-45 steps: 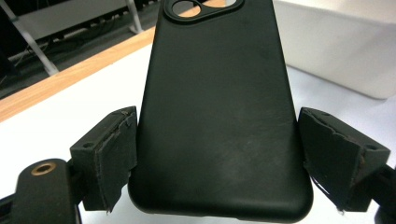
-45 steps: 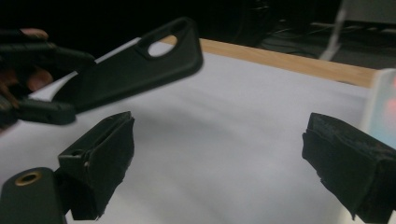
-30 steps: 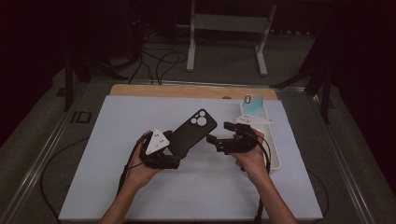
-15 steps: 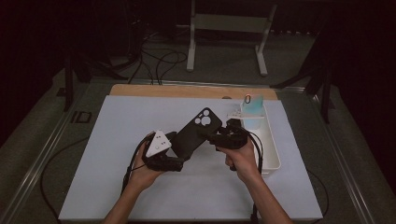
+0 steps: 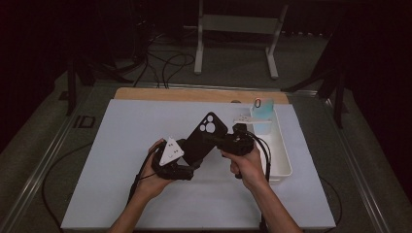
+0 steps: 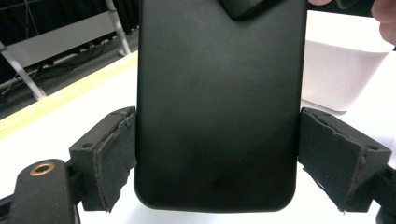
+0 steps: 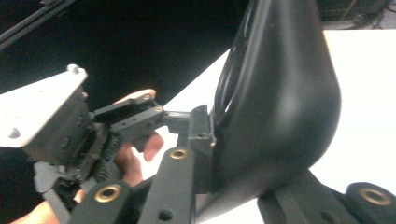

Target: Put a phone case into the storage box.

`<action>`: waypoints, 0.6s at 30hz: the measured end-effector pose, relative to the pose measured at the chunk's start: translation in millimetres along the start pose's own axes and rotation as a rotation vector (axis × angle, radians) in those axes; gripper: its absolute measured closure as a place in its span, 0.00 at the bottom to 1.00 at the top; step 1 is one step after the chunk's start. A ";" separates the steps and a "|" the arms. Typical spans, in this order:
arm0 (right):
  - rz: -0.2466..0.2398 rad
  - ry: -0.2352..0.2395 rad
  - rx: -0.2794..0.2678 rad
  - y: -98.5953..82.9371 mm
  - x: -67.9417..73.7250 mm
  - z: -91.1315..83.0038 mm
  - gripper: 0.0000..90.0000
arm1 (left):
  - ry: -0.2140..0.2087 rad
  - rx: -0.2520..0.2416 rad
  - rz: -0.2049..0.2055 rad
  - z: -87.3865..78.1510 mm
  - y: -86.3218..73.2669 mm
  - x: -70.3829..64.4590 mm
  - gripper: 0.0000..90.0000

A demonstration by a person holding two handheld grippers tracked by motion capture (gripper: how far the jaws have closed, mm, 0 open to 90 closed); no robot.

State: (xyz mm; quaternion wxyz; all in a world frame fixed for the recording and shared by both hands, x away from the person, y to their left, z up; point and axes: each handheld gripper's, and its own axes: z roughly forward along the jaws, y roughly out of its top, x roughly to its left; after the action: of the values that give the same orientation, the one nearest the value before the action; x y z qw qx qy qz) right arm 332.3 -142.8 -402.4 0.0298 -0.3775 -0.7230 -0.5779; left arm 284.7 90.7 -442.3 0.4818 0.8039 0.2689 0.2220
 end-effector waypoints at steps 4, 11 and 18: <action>-0.025 0.011 0.012 0.1 6.1 1.2 0.95 | 0.001 0.021 0.002 2.8 0.5 -0.8 0.16; -0.084 -0.009 0.029 0.2 11.1 2.0 0.95 | -0.032 0.028 -0.014 1.1 1.3 2.2 0.12; -0.112 -0.015 0.037 0.3 12.2 1.1 0.95 | -0.081 0.037 -0.045 0.9 1.7 5.4 0.09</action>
State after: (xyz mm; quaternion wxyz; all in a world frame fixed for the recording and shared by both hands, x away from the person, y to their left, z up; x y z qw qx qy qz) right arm 324.2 -135.6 -396.6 -0.0008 -0.3404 -0.7538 -0.5621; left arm 289.7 92.9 -440.6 0.4821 0.8148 0.2713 0.1732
